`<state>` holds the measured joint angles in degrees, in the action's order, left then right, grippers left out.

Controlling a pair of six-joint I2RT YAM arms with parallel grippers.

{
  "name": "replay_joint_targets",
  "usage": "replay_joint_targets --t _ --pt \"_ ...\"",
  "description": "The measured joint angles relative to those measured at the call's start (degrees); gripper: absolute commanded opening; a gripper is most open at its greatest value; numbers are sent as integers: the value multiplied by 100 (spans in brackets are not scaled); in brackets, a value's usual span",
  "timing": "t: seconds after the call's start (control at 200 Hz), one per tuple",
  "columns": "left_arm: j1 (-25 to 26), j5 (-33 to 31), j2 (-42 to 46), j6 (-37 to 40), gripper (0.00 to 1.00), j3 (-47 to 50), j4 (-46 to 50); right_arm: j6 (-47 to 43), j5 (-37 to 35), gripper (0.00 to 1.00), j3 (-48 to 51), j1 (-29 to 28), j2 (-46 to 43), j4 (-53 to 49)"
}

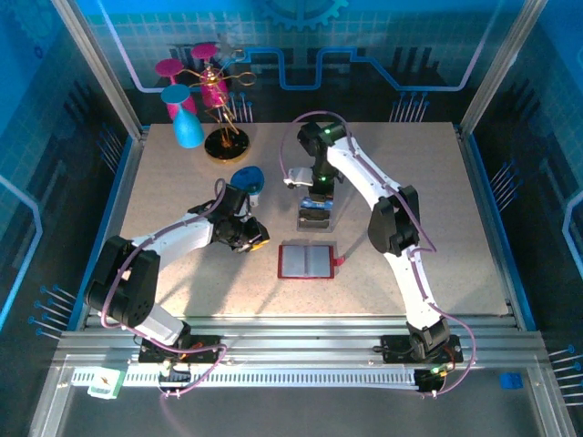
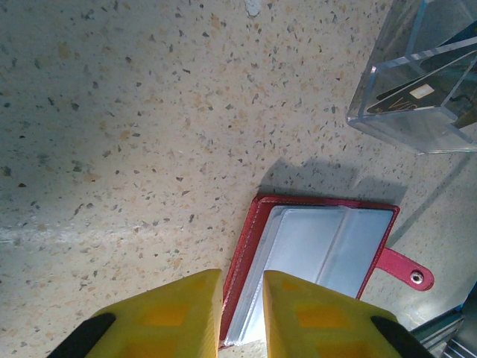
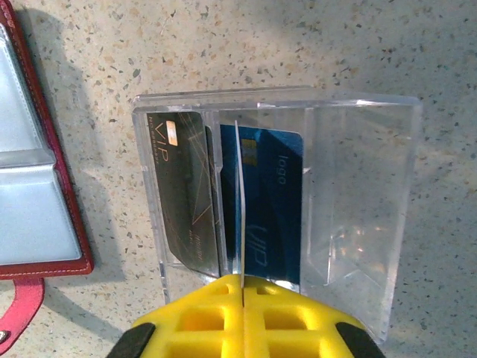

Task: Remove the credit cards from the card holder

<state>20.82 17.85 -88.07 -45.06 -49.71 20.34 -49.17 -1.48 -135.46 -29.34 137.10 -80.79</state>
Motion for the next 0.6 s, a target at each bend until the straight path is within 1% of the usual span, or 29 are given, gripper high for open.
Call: replay_joint_targets --t 0.085,0.14,0.26,0.375,0.495,0.6 --pt "0 24 0 0 22 -2 -4 0 -13 16 -2 -7 17 -28" --pt "0 66 -2 0 22 -2 -11 0 -50 20 -2 -13 17 -26" --pt "0 197 -20 0 22 -7 -92 4 -138 23 -7 -28 17 -17" --pt "26 306 -90 4 22 -81 -138 63 -254 24 26 -28 -11 85" --pt "146 411 -192 20 22 -210 -153 227 -308 25 400 -26 -310 380" --pt "361 435 -282 24 21 -302 -186 411 -304 27 925 -26 -804 713"
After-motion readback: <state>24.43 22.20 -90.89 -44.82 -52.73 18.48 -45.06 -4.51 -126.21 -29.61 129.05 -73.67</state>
